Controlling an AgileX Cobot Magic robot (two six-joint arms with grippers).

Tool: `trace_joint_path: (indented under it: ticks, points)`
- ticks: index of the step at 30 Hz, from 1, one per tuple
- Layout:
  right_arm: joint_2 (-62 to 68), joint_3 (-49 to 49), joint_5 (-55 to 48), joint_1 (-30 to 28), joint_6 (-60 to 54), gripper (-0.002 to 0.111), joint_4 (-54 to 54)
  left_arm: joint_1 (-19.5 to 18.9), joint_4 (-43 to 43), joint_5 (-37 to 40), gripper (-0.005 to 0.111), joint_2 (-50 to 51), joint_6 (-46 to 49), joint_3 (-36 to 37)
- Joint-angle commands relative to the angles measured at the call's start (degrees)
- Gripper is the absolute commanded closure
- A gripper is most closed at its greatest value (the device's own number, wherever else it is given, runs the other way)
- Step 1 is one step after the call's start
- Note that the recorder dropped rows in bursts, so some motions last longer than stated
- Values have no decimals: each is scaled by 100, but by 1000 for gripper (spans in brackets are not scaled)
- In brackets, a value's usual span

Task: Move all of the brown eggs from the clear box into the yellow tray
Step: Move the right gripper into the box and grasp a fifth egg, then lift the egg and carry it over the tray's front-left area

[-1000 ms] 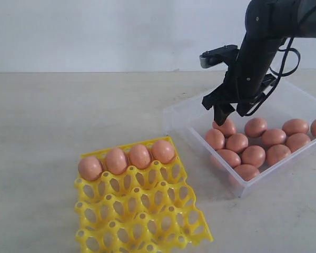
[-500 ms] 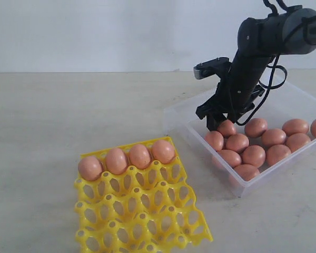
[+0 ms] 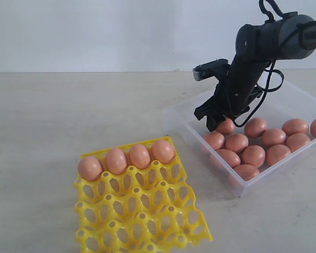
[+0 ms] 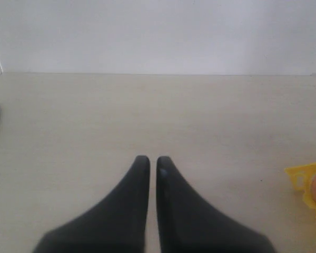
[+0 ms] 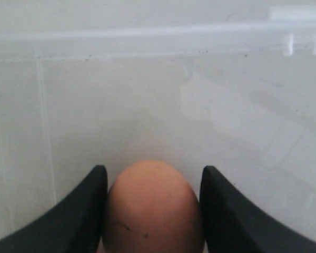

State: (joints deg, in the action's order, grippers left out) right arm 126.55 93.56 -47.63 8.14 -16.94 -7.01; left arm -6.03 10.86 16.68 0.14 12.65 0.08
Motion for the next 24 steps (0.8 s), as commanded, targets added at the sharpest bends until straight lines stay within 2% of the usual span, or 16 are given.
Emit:
trace_joint_path:
  ticks: [1,3,6,8,10,11,13,16,17,20,24]
  points:
    - [-417,28,526,-15,627,108,4,-18,29,-40,103,-14,41,-8]
    - [-746,-163,1086,-15,1064,108,-87,-18,29,-40,103,-14,41,-8]
    - [-1398,-876,2609,57,1259,108,-565,-18,29,-40,103,-14,41,-8]
    - [-1924,-1567,3974,220,1259,108,-624,-18,29,-40,103,-14,41,-8]
    - [-2411,-2447,5967,421,1188,108,-614,-18,29,-40,103,-14,41,-8]
    - [-2575,-2789,6527,499,1151,108,-614,-18,29,-40,103,-14,41,-8]
    - [-2869,-3501,8416,648,1125,108,-614,-18,29,-40,103,-14,41,-8]
    - [-3097,-4026,9971,725,1850,108,-614,-18,29,-40,103,-14,41,-8]
    - [-3147,-4050,10113,735,2280,108,-553,-18,29,-40,103,-14,41,-8]
    - [-3189,-4039,10239,735,4303,108,425,-18,29,-40,103,-14,41,-8]
    - [-3112,-4026,11084,777,6536,108,3521,-18,29,-40,103,-14,41,-8]
